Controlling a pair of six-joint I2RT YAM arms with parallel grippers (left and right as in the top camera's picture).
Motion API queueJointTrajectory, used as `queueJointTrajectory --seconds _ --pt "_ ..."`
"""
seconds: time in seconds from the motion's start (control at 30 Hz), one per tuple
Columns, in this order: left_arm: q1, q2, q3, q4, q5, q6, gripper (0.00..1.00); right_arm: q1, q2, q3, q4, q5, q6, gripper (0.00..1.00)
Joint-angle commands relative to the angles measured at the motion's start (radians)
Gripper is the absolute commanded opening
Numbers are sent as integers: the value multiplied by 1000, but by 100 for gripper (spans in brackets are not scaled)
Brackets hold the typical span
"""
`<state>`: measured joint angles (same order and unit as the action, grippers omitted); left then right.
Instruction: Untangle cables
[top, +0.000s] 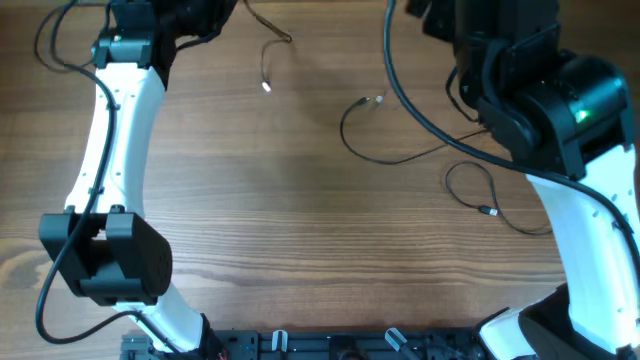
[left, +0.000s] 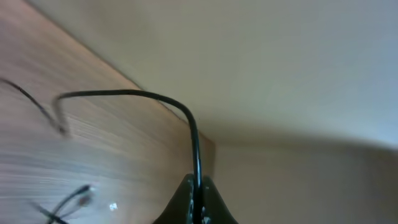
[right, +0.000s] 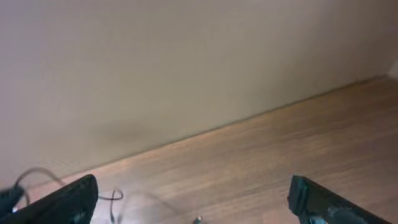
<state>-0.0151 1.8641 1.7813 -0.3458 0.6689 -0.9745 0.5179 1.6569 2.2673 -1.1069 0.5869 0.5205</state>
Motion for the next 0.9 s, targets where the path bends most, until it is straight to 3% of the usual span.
queueJointTrajectory --seconds 0.0,0.33,0.47,0.57,0.63,0.87 --pt "0 -39 5 -31 45 154 4 -2 9 12 -2 -8 -47 100" --pt "14 -226 5 -384 -54 720 4 -29 21 12 -46 17 -47 100" --pt "100 -260 5 -467 -179 724 4 -29 55 12 -80 14 -47 100" --pt "198 -260 5 -585 -402 646 4 -29 80 12 -90 5 -47 100" --pt "263 -260 5 -637 -442 645 4 -29 91 12 -87 -6 -47 100" --pt "454 -244 5 -646 -640 687 4 -28 121 12 -84 -29 -49 100"
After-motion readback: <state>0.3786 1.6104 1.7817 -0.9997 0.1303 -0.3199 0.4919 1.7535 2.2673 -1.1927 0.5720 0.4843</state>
